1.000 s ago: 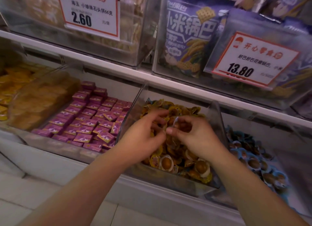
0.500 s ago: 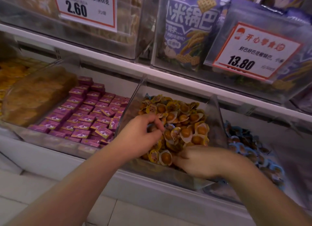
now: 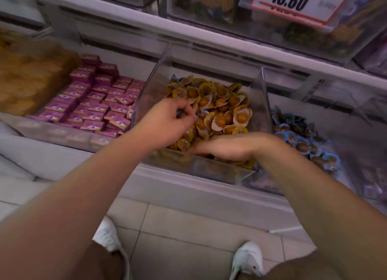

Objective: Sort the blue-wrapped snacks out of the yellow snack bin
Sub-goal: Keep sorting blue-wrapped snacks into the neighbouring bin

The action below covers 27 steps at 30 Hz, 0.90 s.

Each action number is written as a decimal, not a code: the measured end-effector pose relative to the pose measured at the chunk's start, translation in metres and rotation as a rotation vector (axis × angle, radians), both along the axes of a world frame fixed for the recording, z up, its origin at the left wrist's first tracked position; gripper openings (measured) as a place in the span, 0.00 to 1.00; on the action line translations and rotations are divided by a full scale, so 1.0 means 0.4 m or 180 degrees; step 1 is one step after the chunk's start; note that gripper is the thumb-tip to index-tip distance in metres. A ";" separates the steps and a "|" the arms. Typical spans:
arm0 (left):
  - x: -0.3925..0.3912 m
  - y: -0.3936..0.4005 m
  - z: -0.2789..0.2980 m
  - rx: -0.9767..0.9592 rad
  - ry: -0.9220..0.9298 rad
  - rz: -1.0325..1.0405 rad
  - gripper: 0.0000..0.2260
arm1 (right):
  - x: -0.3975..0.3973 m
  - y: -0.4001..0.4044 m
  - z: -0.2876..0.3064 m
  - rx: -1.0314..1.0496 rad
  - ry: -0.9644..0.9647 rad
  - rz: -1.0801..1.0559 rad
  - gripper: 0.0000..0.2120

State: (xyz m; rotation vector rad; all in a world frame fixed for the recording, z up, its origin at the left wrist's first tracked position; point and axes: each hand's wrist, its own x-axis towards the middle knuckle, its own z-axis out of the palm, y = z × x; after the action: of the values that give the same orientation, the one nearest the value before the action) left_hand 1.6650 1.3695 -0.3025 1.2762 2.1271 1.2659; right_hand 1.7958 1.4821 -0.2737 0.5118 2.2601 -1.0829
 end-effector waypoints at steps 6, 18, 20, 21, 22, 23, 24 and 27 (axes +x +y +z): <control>-0.005 0.005 -0.006 0.0129 -0.0139 0.0118 0.09 | -0.007 0.006 -0.043 0.0131 0.0192 -0.0176 0.25; -0.016 0.012 -0.002 0.0330 -0.0686 0.0413 0.07 | -0.002 -0.013 -0.049 0.0295 0.1007 -0.0459 0.21; -0.019 0.009 -0.003 0.0307 -0.0662 0.0415 0.08 | -0.002 -0.016 -0.039 0.0251 0.1239 -0.0457 0.14; -0.021 0.006 -0.003 0.0288 -0.0621 0.0419 0.08 | -0.001 -0.015 -0.035 0.0203 0.1347 -0.0499 0.13; -0.023 0.005 -0.004 0.0290 -0.0608 0.0430 0.08 | 0.000 -0.015 -0.032 0.0170 0.1434 -0.0576 0.13; -0.025 0.004 -0.005 0.0315 -0.0642 0.0446 0.07 | 0.001 -0.014 -0.028 0.0167 0.1497 -0.0672 0.14; -0.028 0.004 -0.006 0.0358 -0.0693 0.0466 0.07 | 0.001 -0.015 -0.026 0.0164 0.1537 -0.0789 0.14; -0.032 0.006 -0.008 0.0481 -0.0724 0.0528 0.09 | 0.002 -0.009 -0.033 -0.0343 0.1566 -0.1521 0.10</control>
State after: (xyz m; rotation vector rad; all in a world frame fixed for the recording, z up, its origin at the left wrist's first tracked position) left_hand 1.6520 1.3719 -0.3058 0.9722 2.0400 1.5853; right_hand 1.7965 1.4784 -0.2868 0.8436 2.5392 -1.7150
